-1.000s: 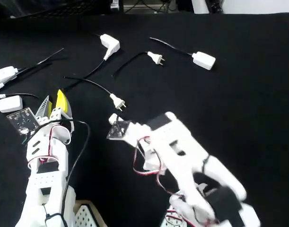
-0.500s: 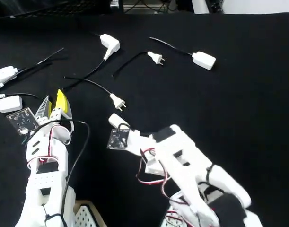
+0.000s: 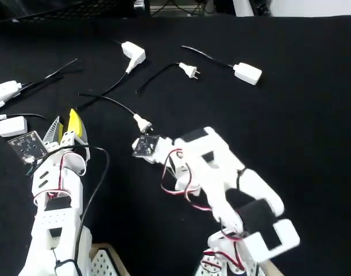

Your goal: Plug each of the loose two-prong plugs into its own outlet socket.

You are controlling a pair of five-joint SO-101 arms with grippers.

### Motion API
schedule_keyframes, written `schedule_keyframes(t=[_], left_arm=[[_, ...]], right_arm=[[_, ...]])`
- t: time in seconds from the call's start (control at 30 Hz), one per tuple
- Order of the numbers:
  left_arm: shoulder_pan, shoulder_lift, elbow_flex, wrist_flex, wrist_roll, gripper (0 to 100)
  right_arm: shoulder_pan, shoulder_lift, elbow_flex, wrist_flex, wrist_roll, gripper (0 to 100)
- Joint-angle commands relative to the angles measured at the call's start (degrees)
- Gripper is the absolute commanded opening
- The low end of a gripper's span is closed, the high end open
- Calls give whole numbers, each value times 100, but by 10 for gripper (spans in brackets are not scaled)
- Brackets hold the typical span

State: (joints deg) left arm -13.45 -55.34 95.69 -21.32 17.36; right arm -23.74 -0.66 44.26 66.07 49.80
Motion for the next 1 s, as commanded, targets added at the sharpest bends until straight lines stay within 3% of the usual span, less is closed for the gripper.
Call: schedule_keyframes(t=[0.0,0.23,0.77,0.97], left_arm=[[-4,-9,110,18,9,146],[-4,-9,110,18,9,146],[-4,-9,110,18,9,146],[4,-9,110,18,9,147]], right_arm=[[9,426,48,316,0,30],[-26,409,-4,703,44,11],[26,488,-1886,2347,-273,12],[774,848,-1578,1978,-387,12]])
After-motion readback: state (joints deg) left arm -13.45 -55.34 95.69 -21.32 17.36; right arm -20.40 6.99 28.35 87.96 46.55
